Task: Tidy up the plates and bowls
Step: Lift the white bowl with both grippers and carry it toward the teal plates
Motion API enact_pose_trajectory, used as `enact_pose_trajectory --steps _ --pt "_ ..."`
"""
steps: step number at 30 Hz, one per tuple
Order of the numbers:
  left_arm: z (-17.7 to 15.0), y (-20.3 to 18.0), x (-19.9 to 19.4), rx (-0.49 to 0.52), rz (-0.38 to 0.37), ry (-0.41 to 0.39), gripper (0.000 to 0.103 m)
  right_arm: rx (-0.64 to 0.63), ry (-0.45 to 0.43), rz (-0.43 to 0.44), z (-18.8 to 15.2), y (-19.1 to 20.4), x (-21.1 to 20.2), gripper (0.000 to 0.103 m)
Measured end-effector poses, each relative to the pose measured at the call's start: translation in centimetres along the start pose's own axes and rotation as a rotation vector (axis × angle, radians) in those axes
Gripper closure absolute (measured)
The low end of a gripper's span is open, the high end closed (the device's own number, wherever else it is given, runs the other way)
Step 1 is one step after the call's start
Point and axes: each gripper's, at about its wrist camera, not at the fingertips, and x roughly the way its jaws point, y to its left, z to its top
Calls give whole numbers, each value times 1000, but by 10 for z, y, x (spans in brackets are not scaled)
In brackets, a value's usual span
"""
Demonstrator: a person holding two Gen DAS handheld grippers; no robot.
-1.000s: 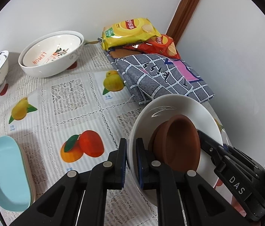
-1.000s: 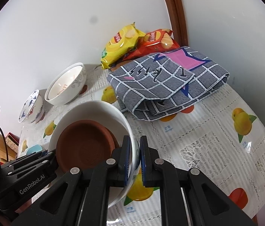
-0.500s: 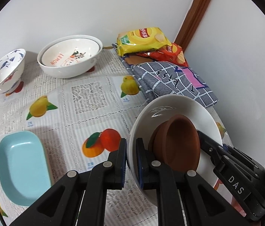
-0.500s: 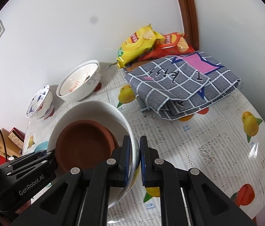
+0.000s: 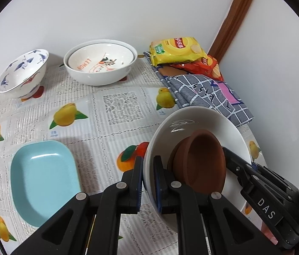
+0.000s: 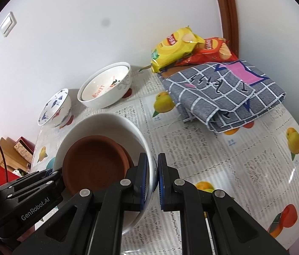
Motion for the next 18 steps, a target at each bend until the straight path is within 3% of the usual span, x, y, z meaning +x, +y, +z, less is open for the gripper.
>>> enact_pose_trajectory --steps 18 --pt "-7 50 -22 -48 35 -19 93 -42 12 40 -9 48 9 93"
